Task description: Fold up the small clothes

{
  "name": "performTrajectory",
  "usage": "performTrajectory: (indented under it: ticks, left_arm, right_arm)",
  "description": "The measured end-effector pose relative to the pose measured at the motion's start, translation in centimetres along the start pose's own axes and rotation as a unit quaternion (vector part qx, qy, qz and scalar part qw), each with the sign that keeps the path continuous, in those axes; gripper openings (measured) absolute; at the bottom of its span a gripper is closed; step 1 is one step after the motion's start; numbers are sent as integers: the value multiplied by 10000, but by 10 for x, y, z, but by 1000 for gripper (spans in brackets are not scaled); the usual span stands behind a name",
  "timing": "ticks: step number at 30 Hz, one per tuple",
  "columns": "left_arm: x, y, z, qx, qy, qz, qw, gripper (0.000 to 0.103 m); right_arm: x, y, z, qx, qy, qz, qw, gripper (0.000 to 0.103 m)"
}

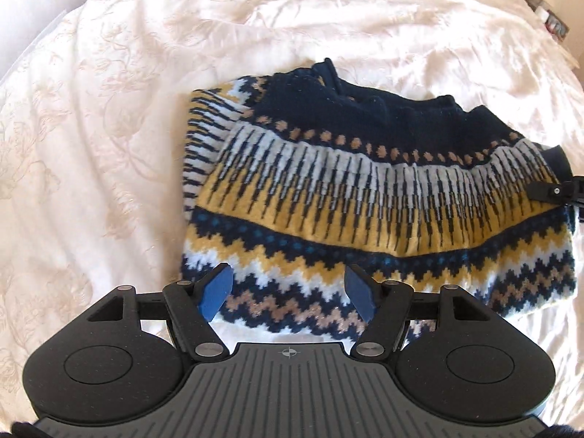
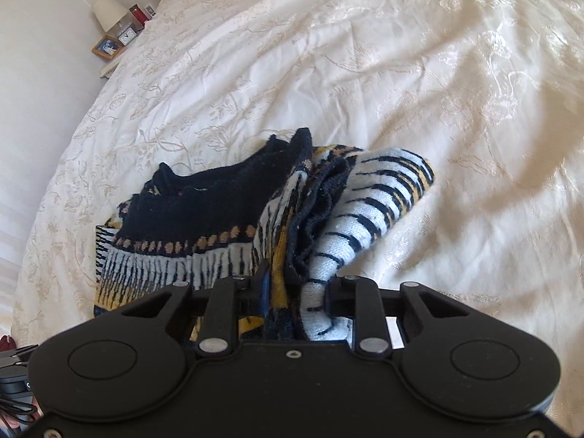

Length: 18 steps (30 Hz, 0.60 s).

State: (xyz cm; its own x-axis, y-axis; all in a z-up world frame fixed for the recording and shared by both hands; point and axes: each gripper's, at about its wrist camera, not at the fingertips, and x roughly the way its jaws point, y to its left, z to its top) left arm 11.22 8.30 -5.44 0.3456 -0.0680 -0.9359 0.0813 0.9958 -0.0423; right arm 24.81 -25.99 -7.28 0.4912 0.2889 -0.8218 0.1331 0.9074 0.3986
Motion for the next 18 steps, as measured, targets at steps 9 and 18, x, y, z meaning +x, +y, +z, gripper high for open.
performTrajectory:
  ticks: [9,18]
  left_arm:
    - [-20,62,-14,-336,63,-96,9994,67]
    - [-19,110,-16,-236,72,-73,9997,67]
  right_arm:
    - [-8,96,18,-427,-137,247,9987,34]
    - [36,188,6,-866,89,509,9949,33]
